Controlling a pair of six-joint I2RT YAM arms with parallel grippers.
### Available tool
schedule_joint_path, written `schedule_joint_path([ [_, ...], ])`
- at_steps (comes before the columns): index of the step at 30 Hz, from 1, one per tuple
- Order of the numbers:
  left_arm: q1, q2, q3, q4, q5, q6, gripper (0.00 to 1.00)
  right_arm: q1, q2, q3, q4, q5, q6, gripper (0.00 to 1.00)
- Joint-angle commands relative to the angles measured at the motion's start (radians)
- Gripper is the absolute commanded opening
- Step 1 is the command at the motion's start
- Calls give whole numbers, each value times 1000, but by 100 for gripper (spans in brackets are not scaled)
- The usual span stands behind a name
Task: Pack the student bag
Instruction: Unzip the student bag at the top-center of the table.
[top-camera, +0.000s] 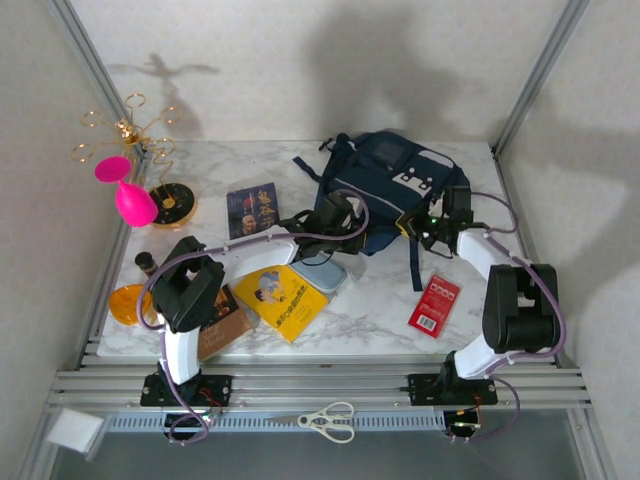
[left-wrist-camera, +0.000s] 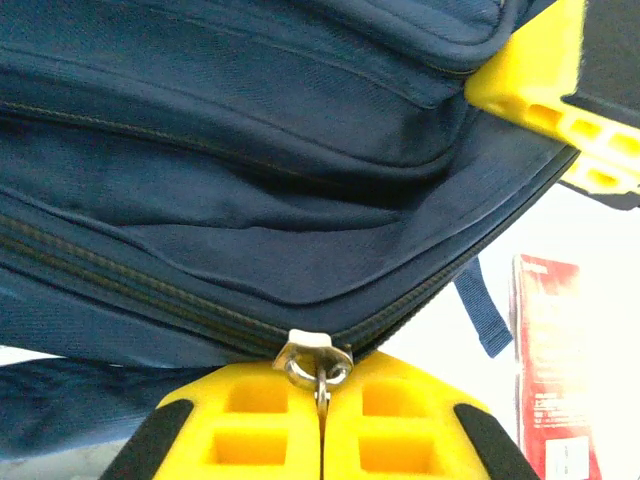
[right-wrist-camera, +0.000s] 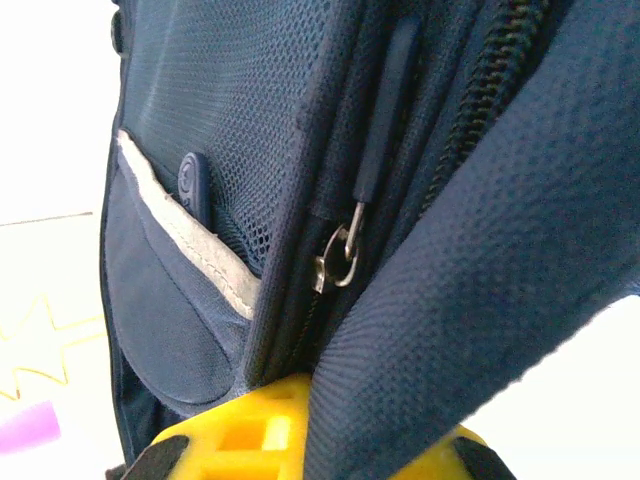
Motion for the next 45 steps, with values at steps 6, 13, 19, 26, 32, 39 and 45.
schedule_joint_path([
  [6,47,-8,7,-107,60,32,0,-82,67,153,8,185,-144,11],
  [13,20,14,40,-34,73,-26,0,-29,-42,82,-66,173,-65,68],
  [19,-10,20,45,-9,99,-31,0,60,-214,-119,8,150,175,89],
  [26,-41,9,41,-2,106,-40,0,228,-221,-171,162,239,439,86],
  [32,-71,-18,29,5,100,-50,0,241,-181,-202,204,301,486,64],
  [39,-126,-39,22,31,90,-96,0,181,-172,-153,76,349,249,22],
  [45,-195,-3,50,87,84,-182,0,30,-136,-78,30,250,-15,3],
])
